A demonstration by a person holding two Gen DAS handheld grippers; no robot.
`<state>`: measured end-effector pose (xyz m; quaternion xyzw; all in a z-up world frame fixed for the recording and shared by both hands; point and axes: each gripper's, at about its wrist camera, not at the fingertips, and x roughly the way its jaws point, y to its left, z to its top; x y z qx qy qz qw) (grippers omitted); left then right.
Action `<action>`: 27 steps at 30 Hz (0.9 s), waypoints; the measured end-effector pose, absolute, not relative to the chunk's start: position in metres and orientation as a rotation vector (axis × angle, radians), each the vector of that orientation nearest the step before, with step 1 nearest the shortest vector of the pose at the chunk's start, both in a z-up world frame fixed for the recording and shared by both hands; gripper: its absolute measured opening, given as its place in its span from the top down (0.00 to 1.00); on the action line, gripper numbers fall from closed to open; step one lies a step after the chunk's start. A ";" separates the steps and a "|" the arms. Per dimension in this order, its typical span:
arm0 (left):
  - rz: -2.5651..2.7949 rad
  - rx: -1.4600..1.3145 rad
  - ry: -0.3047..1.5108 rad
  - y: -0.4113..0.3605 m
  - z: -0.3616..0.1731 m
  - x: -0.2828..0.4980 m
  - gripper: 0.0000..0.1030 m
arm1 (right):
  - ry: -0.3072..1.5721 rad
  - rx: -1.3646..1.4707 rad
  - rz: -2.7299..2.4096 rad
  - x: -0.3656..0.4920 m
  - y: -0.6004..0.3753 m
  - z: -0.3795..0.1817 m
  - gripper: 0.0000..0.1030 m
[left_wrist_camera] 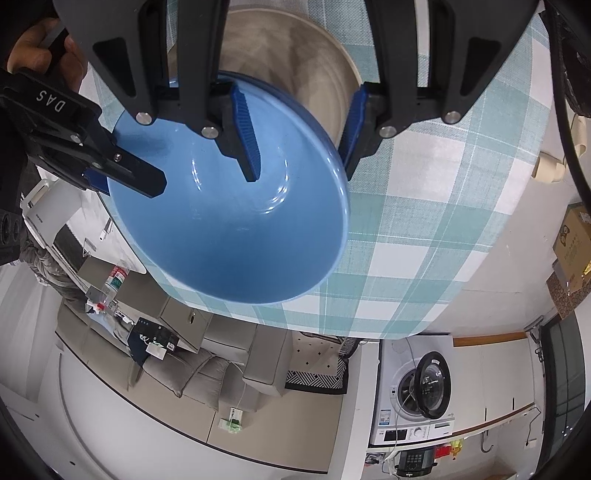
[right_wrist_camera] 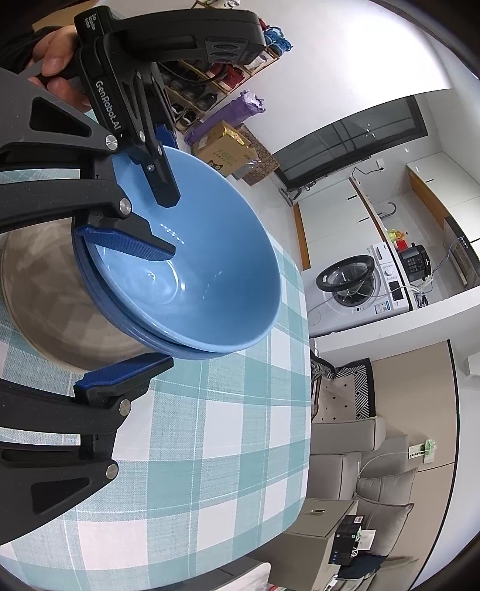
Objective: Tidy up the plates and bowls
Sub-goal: 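Lower the nested bowls onto the cream plates and open the right tool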
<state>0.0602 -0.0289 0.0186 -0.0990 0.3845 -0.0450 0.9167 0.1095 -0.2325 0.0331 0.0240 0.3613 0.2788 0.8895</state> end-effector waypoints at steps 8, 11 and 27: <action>-0.108 -0.194 0.797 -0.031 0.018 0.060 0.51 | 0.752 0.038 0.591 0.108 -0.232 0.033 0.47; -0.118 -0.189 0.790 -0.031 0.018 0.058 0.47 | 0.754 0.047 0.598 0.109 -0.233 0.033 0.45; -0.096 -0.134 0.727 -0.011 0.029 0.047 0.09 | 0.664 0.047 0.620 0.099 -0.241 0.047 0.01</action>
